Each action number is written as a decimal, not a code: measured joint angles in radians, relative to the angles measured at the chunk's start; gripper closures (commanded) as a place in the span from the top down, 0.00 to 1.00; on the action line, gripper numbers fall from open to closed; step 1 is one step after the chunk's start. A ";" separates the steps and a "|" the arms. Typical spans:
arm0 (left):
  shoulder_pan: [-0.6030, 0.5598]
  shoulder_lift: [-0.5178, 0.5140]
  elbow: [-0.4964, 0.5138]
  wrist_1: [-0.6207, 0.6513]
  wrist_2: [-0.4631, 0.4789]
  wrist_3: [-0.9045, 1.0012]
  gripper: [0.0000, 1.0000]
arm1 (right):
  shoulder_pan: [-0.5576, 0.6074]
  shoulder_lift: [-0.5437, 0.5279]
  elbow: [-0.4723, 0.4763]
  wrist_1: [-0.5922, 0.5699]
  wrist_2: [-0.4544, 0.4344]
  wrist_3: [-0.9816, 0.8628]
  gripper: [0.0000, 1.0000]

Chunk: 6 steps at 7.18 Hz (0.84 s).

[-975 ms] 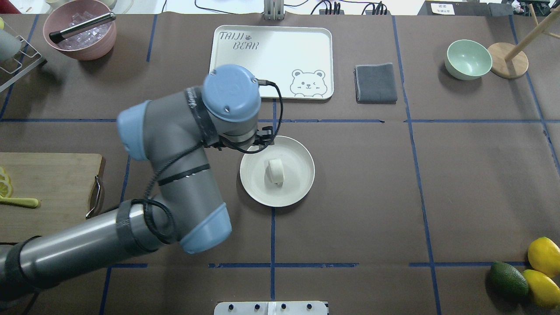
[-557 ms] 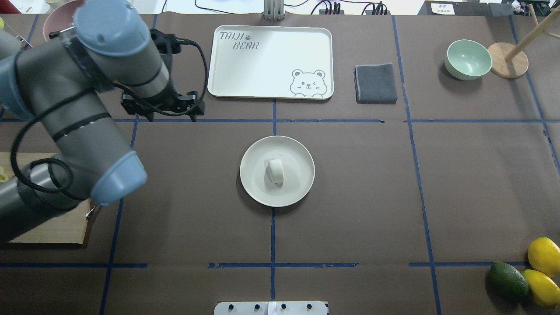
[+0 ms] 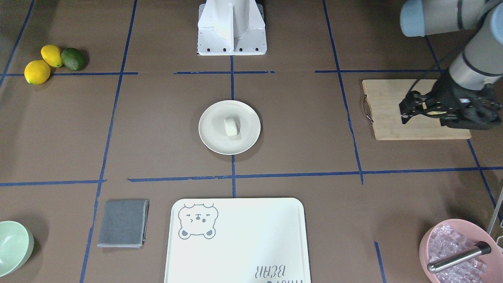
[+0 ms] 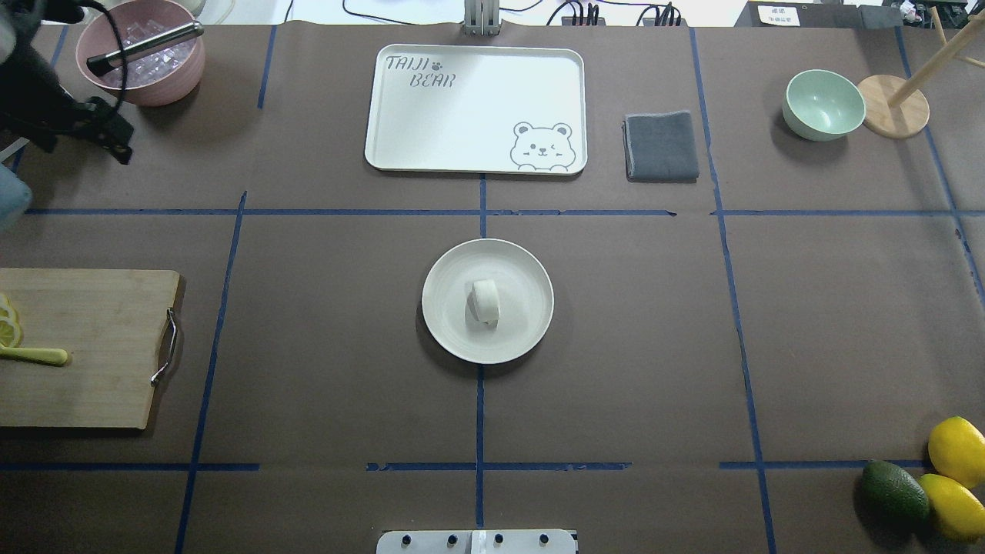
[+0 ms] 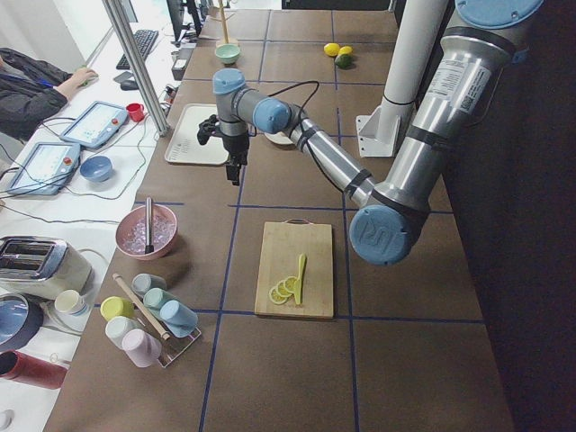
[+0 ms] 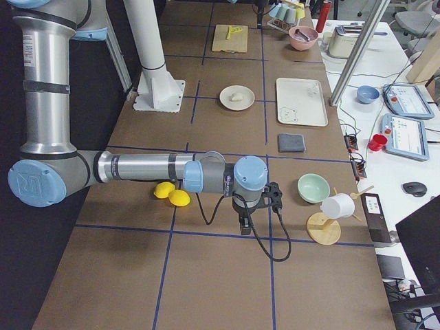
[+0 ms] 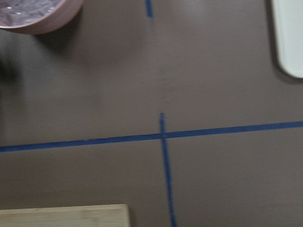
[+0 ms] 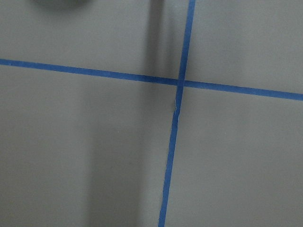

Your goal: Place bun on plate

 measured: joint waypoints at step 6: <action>-0.354 0.255 0.169 -0.013 -0.137 0.494 1.00 | 0.007 0.008 -0.025 0.076 -0.007 0.106 1.00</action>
